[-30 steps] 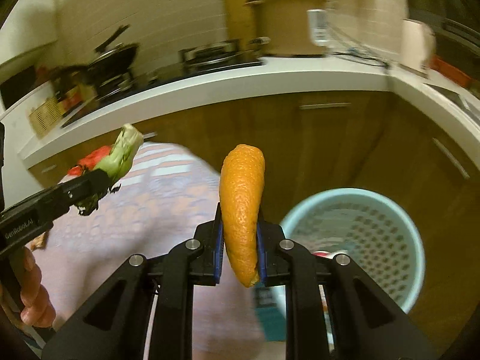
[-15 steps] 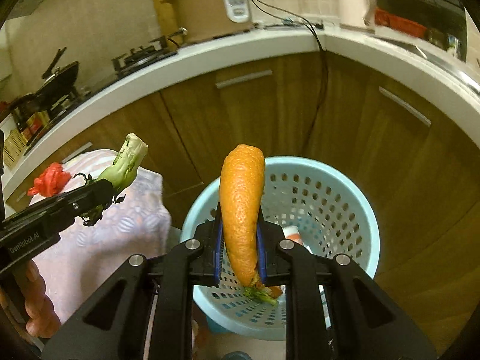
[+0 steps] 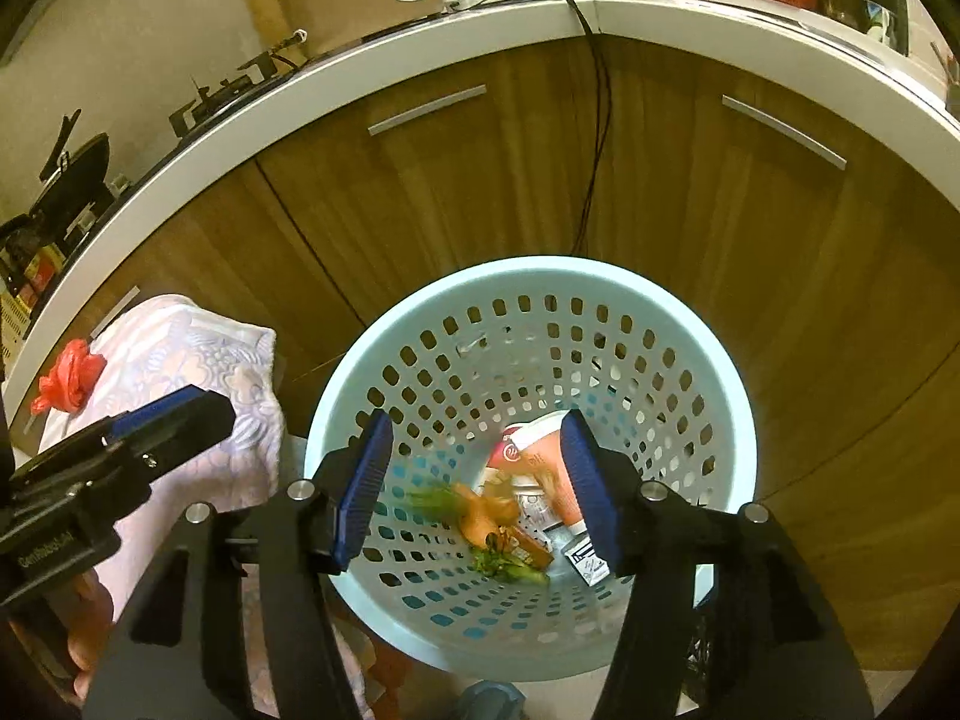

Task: Collect trash
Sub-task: 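Carry the bok choy and orange over the basket and open both tools, then move the left tool to the snack bag and grasp it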

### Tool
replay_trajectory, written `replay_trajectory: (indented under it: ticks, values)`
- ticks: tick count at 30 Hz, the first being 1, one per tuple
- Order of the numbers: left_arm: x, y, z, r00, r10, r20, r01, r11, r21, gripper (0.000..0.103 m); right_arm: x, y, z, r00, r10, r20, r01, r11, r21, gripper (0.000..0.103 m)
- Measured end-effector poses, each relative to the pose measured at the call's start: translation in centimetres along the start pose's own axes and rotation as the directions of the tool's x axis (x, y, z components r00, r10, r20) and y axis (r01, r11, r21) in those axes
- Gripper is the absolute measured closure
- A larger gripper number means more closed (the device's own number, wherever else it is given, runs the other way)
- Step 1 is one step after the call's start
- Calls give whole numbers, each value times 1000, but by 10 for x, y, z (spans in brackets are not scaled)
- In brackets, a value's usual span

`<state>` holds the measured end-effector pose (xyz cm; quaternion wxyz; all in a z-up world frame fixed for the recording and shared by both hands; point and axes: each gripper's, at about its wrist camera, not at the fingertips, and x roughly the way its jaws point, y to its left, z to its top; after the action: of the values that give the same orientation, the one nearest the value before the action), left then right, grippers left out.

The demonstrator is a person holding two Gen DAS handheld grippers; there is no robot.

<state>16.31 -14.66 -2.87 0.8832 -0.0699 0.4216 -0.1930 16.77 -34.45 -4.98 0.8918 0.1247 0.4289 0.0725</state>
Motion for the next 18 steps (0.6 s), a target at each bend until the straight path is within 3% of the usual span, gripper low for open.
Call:
replay_trajectory:
  ticks: [10, 18]
  values:
    - [-33, 12, -10, 999, 15, 47, -14, 1000, -22, 55, -20, 26, 2, 999, 22, 37, -20, 998, -54, 48]
    - [-98, 51, -27, 986, 84, 146, -68, 991, -113, 55, -42, 94, 1, 990, 116, 76, -102, 981, -167, 48]
